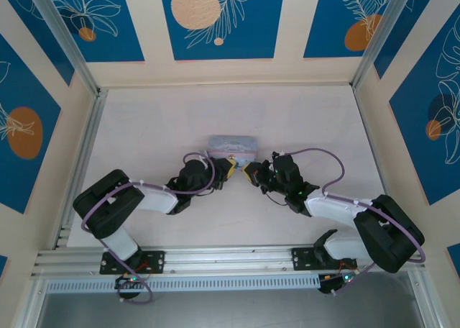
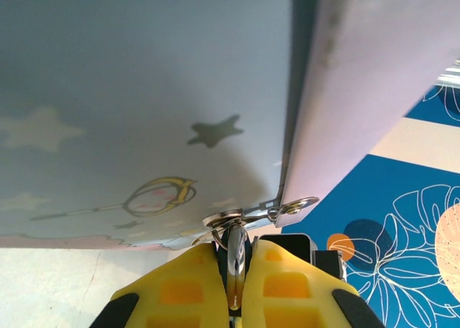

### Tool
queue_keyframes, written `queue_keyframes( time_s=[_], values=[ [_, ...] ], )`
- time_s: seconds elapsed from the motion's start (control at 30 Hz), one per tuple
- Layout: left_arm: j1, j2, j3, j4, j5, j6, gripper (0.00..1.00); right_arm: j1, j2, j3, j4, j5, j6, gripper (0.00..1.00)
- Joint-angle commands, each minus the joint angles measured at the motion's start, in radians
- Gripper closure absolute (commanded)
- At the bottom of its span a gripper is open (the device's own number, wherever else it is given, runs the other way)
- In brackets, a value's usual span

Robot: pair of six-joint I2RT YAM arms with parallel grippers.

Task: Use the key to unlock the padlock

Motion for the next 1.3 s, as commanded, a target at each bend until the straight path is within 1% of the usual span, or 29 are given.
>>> queue_keyframes(
  time_s=[0.0,0.37,1.27],
  values=[
    [-0.011,0.018,0.022,0.053,-0.003,0.0,1.0,0.007,-0.017,0.018,-0.006,0.023,-0.019,1.0],
    [-0.011,0.019,0.025,0.051,-0.004,0.0,1.0,-0.004,-0.045,0.012,-0.069,0.032,-0.024,1.0],
    [-0.014,0.019,0.012,0.051,-0.006,0.004,1.0,-0.013,-0.065,0.024,-0.071,0.031,-0.024,1.0]
  ],
)
